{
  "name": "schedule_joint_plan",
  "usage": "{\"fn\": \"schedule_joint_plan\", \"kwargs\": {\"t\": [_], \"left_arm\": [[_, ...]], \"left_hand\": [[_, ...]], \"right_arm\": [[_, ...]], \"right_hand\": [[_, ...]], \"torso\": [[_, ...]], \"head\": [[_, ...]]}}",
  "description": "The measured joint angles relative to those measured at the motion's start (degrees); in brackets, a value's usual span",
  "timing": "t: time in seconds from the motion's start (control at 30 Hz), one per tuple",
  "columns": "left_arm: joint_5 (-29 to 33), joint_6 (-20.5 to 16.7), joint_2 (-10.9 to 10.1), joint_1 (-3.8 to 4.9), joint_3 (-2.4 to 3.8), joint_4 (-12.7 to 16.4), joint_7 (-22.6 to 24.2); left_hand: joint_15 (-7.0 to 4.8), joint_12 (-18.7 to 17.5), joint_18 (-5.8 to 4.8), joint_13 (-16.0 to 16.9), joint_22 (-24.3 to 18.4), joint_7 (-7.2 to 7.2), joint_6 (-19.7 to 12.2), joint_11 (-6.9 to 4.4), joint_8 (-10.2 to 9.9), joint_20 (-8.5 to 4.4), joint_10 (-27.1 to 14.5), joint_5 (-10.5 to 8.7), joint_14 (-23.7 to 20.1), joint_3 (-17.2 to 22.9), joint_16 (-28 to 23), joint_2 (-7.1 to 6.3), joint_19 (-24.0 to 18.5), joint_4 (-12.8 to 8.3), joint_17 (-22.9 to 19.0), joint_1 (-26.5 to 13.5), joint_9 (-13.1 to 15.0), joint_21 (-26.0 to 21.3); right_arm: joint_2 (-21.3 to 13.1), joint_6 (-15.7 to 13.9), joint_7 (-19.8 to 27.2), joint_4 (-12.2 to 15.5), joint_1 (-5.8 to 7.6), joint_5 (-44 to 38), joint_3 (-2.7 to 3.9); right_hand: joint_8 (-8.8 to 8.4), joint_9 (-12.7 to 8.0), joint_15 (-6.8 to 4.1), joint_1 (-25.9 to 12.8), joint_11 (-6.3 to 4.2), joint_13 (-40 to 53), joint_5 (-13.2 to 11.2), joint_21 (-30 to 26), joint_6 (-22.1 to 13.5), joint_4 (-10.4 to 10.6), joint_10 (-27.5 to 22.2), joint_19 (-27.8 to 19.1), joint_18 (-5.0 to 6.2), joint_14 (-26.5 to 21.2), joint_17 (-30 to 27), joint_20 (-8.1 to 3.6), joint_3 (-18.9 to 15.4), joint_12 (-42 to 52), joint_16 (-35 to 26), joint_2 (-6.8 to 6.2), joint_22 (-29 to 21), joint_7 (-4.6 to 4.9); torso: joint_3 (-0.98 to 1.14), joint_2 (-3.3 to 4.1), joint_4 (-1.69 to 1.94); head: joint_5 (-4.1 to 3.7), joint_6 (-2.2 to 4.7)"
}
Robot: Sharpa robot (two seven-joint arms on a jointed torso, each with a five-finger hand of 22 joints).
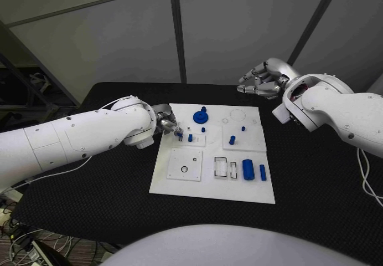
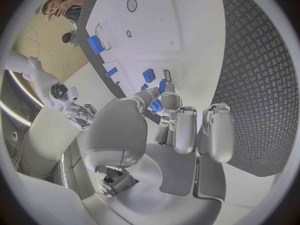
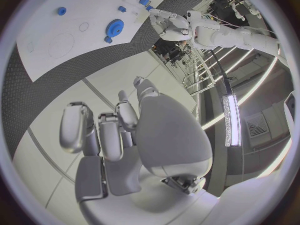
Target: Assemble the parts on the task board
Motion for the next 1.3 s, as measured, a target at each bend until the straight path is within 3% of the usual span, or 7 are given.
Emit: {"fn": "schedule_joint_plan", "kwargs": {"t": [0.2, 1.3], "left_arm": [[-0.90, 0.46, 0.15, -0.19, -0.35, -0.14, -0.17], [-3.03, 2.49, 0.35, -0.13, -0.61, -0.05, -0.18]], "left_hand": [[0.00, 0.00, -0.01, 0.00, 0.00, 0.00, 0.00, 0.01, 0.00, 0.00, 0.01, 0.24, 0.00, 0.08, 0.00, -0.15, 0.00, 0.07, 0.00, -0.15, 0.04, 0.00], [0.05, 0.00, -0.10, -0.01, 0.00, 0.01, -0.01, -0.09, 0.06, 0.00, 0.30, 0.46, 0.03, 1.02, 0.00, -0.80, -0.01, -0.72, 0.00, -0.80, 0.10, 0.22]], "right_arm": [[0.00, 0.00, 0.01, 0.01, 0.00, -0.01, 0.00], [0.00, 0.01, 0.00, 0.00, -0.01, -0.01, -0.01]], "right_hand": [[0.00, 0.00, 0.00, 0.00, 0.00, 0.00, 0.00, 0.00, 0.00, 0.00, 0.00, 0.00, 0.00, 0.00, 0.00, 0.00, 0.00, 0.00, 0.00, 0.00, 0.00, 0.00], [0.00, 0.00, 0.00, 0.00, 0.00, 0.00, 0.00, 0.00, 0.00, 0.00, 0.00, 0.00, 0.00, 0.00, -0.02, 0.00, 0.00, 0.00, 0.00, 0.00, 0.00, 0.00]], "torso": [[0.00, 0.02, 0.04], [-0.01, -0.02, 0.04]], "head": [[0.09, -0.16], [0.06, -0.54]]}}
